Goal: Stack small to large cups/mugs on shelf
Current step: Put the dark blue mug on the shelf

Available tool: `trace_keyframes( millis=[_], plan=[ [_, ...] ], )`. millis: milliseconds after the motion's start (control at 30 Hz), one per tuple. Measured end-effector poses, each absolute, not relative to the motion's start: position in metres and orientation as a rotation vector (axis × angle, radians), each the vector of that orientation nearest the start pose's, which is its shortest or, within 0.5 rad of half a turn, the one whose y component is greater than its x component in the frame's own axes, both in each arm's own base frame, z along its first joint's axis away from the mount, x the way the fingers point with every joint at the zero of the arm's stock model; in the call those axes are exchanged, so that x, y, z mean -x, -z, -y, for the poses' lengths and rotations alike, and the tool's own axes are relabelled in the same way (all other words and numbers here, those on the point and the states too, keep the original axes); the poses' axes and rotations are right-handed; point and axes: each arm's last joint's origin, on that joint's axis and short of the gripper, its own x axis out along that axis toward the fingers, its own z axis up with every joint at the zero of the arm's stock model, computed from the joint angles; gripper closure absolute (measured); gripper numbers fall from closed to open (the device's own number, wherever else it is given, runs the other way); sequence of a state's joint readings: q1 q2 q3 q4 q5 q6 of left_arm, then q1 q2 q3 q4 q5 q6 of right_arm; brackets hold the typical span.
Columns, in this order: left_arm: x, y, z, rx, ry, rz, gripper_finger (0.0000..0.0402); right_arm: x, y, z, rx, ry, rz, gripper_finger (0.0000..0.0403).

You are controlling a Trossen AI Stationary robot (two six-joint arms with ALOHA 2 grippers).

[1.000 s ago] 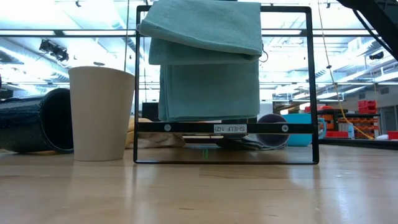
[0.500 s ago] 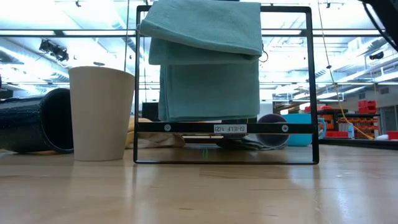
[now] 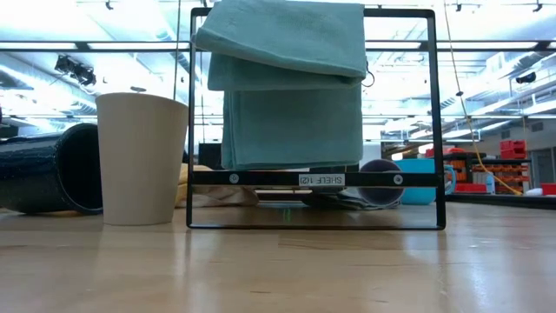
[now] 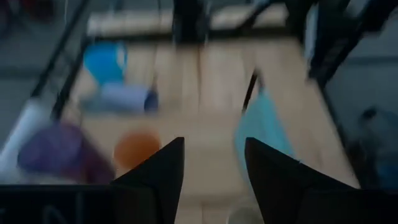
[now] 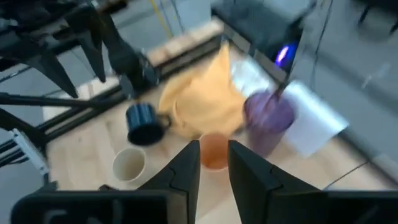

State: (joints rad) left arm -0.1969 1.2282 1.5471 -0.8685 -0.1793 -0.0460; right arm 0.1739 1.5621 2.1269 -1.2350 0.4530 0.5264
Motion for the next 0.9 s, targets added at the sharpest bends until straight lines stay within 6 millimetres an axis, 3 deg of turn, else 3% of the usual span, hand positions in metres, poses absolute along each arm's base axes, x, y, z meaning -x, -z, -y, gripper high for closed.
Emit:
trace_keyframes(
  millis=[167,300,567,900],
  plan=[
    [-0.235,-0.457,0.043,-0.067,0.027,-0.293,0.0225,-0.226,-0.504,-0.053,-0.22,0.435,-0.459,0.0327],
    [-0.242,-0.466,0.045,-0.048,0.024,-0.18,0.0225,-0.204,-0.497,-0.065,-0.162,0.441,-0.442,0.0334],
    [-0.263,-0.464,0.048,-0.009,0.021,-0.132,0.0227,-0.165,-0.444,-0.074,-0.217,0.427,-0.429,0.0346],
    [-0.311,-0.437,0.055,0.056,-0.013,-0.15,0.0228,-0.119,-0.377,-0.052,-0.369,0.4,-0.364,0.0348]
  ],
)
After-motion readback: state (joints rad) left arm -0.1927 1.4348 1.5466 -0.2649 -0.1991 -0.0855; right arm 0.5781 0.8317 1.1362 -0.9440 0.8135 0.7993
